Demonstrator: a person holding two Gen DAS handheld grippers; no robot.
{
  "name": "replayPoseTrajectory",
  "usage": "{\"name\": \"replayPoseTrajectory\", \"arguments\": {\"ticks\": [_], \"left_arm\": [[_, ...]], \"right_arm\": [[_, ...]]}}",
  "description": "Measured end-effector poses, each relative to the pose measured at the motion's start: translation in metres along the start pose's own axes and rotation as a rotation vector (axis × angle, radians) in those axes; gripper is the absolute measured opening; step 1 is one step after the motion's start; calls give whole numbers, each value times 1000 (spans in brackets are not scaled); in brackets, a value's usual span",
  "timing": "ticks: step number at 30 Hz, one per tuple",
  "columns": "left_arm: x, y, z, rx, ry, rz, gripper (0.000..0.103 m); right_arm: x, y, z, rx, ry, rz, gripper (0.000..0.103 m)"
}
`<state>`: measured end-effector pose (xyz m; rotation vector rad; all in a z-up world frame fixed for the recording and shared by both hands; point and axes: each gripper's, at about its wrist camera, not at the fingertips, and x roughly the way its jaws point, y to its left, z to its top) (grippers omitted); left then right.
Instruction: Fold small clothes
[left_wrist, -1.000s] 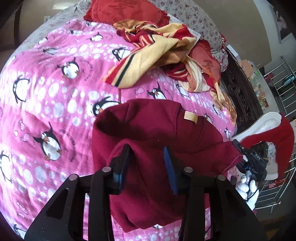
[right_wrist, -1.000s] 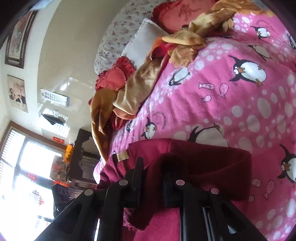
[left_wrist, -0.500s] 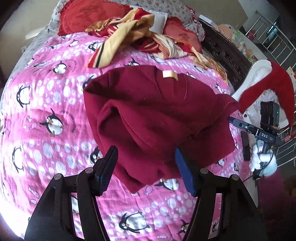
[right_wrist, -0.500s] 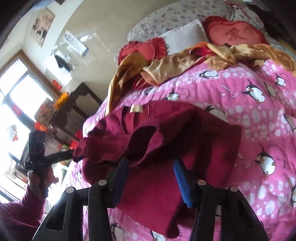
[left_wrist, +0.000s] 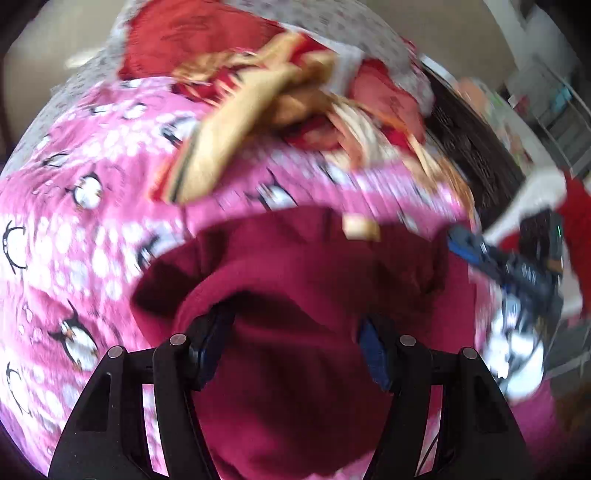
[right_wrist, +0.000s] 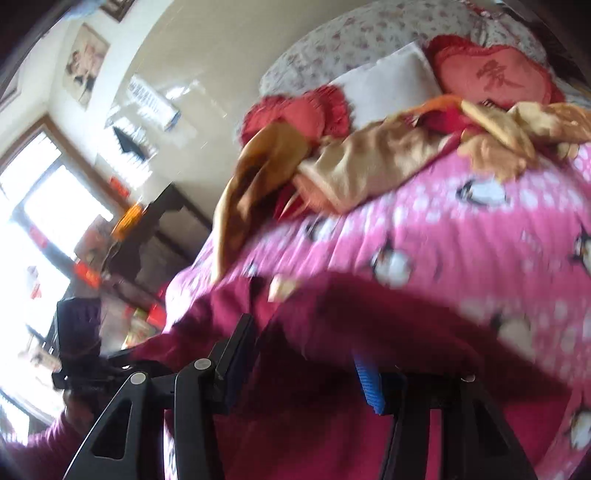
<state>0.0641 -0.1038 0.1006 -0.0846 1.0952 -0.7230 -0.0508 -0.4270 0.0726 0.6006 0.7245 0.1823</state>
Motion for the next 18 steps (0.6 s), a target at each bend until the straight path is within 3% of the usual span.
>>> {"name": "replayPoseTrajectory", "arguments": {"ticks": [3,6,8,10,12,15,18], "left_arm": [[-11,20,14,-112,-37,-34,63],[-18,20,9,-55,-56,1,63],[-8,20,2,-30,-28,25,63],[9,22,-5,-34,22,66,63],[13,25,-14,-34,33,93,63],[-5,32,-29,-45,23,45,63],[-32,38,-51,-13,-6,52,63]], "right_arm": [[-7,-3,20,58,-58,-27,50],[-30,4,17,38,-96,-12,51],[-30,13,5,-28,-56,-62,51],[-11,13,-5,-98,21,-180,51],[10,-1,-12,-80,76,-265,51],[7,-9,-10,-39,64,-234,51],[-24,0,-11,-46,37,-188,51]]}}
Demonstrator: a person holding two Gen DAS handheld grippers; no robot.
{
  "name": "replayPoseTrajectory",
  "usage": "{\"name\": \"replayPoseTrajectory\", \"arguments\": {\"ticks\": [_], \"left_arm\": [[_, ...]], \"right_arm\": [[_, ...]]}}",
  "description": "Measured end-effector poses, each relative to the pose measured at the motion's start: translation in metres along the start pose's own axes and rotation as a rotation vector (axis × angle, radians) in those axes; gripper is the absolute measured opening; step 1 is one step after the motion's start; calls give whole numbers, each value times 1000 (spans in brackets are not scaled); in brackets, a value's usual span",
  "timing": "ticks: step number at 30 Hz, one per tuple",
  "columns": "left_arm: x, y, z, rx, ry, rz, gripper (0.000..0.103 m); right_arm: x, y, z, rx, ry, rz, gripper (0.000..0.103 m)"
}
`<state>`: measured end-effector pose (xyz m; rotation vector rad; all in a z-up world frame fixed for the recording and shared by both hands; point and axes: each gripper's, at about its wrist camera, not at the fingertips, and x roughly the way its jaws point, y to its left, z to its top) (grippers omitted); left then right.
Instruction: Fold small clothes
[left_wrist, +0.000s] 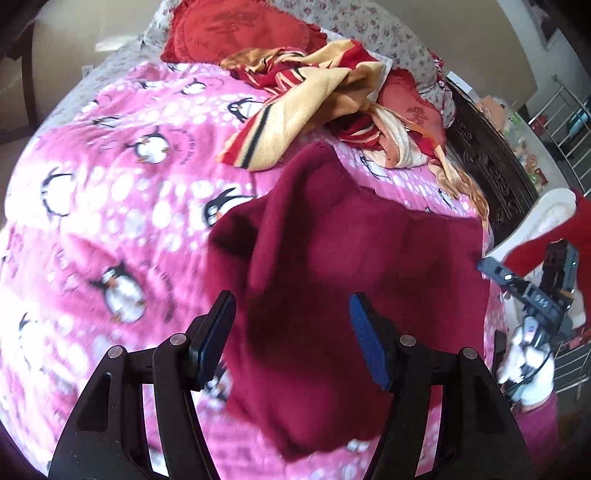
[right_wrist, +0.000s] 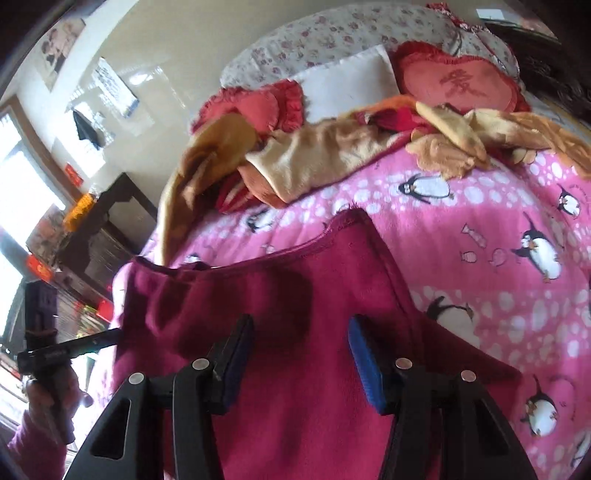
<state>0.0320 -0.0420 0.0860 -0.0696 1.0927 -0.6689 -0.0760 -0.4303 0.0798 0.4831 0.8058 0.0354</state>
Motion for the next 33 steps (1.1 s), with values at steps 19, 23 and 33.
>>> {"name": "replayPoseTrajectory", "arguments": {"ticks": [19,23,33], "left_arm": [[11,-9,-88,156,69,-132,61],[22,-12,-92,159,82,-132,40],[-26,-23,-88,276,1,-55,6]], "right_arm": [[-64,-11,-129,58,69,88,62],[-53,-1,-129,22,74,84,60],[-68,3,-119,9,45,54,7]]}}
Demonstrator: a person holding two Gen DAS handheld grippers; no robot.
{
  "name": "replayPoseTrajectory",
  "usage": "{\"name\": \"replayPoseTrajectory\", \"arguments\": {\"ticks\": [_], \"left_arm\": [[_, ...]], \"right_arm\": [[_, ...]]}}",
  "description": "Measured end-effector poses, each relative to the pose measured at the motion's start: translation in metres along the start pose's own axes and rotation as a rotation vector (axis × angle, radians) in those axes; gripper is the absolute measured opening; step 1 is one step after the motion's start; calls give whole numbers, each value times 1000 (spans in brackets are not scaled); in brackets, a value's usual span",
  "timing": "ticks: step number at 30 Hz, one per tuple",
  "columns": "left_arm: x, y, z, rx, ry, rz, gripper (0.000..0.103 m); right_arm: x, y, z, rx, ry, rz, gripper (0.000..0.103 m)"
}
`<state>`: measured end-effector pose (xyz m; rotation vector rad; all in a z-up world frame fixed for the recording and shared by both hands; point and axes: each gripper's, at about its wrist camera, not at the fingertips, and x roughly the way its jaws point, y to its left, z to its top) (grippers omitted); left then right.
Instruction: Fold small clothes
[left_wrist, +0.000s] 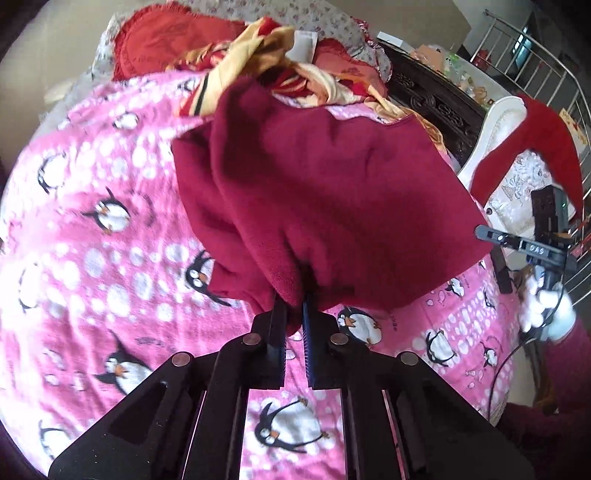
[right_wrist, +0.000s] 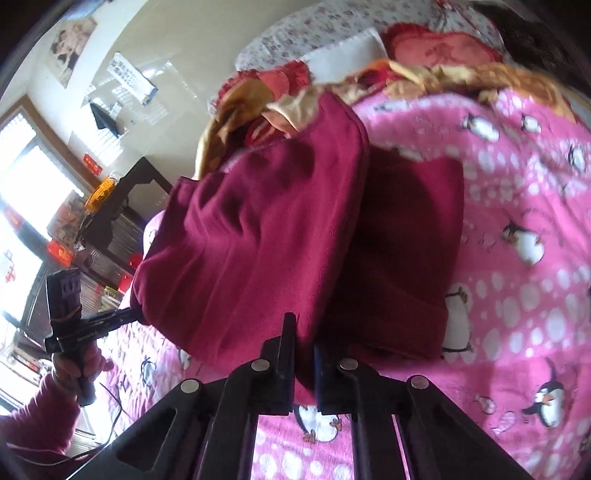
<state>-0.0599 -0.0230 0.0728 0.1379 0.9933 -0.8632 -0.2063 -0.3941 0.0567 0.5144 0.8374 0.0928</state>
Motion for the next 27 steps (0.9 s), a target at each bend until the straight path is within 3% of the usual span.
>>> {"name": "replayPoseTrajectory", "arguments": {"ticks": [5,8,10,14,15,16,18,20,22,23,24,27], "left_arm": [[-13,1,-17,21,16,13,6],[4,6,-32,9,51,49,6],[13,13,-35,-25,63,59,6],[16,18,-34,-52,58,51,6],[16,18,-34,-51,58,49,6],[16,17,-34,-52,58,47,6],[15,16,-32,-52,58,49,6],[14,17,-32,-58,56,47,6],[12,17,-31,-59,53,43,6],[10,18,-31,-59,50,40,6],[8,18,-31,-61,47,33,6],[-2,16,-32,-44,29,11,6]], "right_arm": [[-31,7,-2,-58,2,-27,2],[-35,-12,-16,-23,17,-70,2],[-37,-27,-23,26,18,-43,2],[-38,-21,-17,29,-9,-46,6],[-35,-16,-14,4,-8,-51,15],[-31,-12,-11,-17,-9,-57,36],[-17,-8,-4,-30,-11,-52,66],[0,-7,2,-21,3,-36,65],[19,-6,6,-20,35,-23,36],[27,-6,8,-20,44,-34,29],[32,-7,7,-12,50,-33,12],[27,-9,6,8,50,27,7]]}}
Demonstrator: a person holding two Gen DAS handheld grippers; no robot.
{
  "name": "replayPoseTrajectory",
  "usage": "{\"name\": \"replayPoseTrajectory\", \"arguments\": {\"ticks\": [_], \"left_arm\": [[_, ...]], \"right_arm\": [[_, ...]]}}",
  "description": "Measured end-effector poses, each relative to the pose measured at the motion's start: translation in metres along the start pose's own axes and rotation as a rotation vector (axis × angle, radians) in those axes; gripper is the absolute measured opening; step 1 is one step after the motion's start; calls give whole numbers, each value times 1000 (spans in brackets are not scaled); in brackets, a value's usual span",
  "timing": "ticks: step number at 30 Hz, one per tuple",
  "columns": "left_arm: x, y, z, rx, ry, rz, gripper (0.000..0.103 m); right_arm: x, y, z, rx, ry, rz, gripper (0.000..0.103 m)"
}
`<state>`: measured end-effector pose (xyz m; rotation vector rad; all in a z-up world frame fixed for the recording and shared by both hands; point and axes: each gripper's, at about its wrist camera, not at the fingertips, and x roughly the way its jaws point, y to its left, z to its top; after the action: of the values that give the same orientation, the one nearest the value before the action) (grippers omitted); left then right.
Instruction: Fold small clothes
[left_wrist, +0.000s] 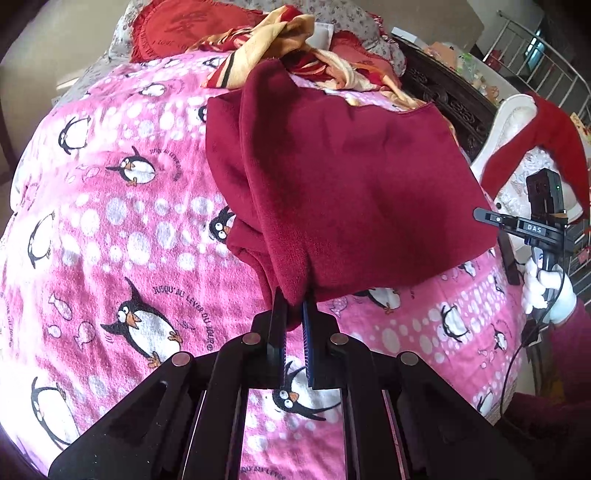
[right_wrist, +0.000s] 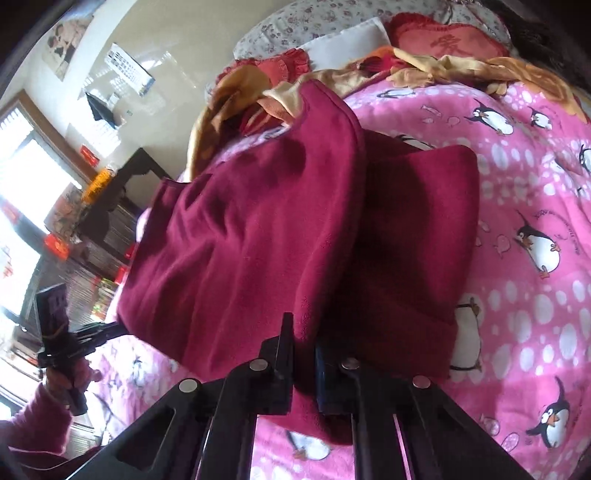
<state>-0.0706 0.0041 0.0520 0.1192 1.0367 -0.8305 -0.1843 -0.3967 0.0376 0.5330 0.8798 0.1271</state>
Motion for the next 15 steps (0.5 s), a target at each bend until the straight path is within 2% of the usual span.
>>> {"name": "replayPoseTrajectory", "arguments": {"ticks": [4,8,10,11,14,15], "left_arm": [[5,3,-6,6,15,0,6],[24,10,-8,-45,54,1,7],[20,13,-6,-70,61,-12,8],[14,13,-4,-72,56,-12,14],[-8,13,4,-65,20,30,37],[-15,13,7,-62,-1,48,40]], "right_arm": [[-32,4,-17,-15,-4,40,7],[-23,-22,-42,64,60,-6,7],[-21,-28,-45,98,47,-1,7],[-24,-27,-42,97,38,-3,7],[-44,-15,-28,43,-16,-59,27],[-54,-10,-21,25,-47,-109,46]]}}
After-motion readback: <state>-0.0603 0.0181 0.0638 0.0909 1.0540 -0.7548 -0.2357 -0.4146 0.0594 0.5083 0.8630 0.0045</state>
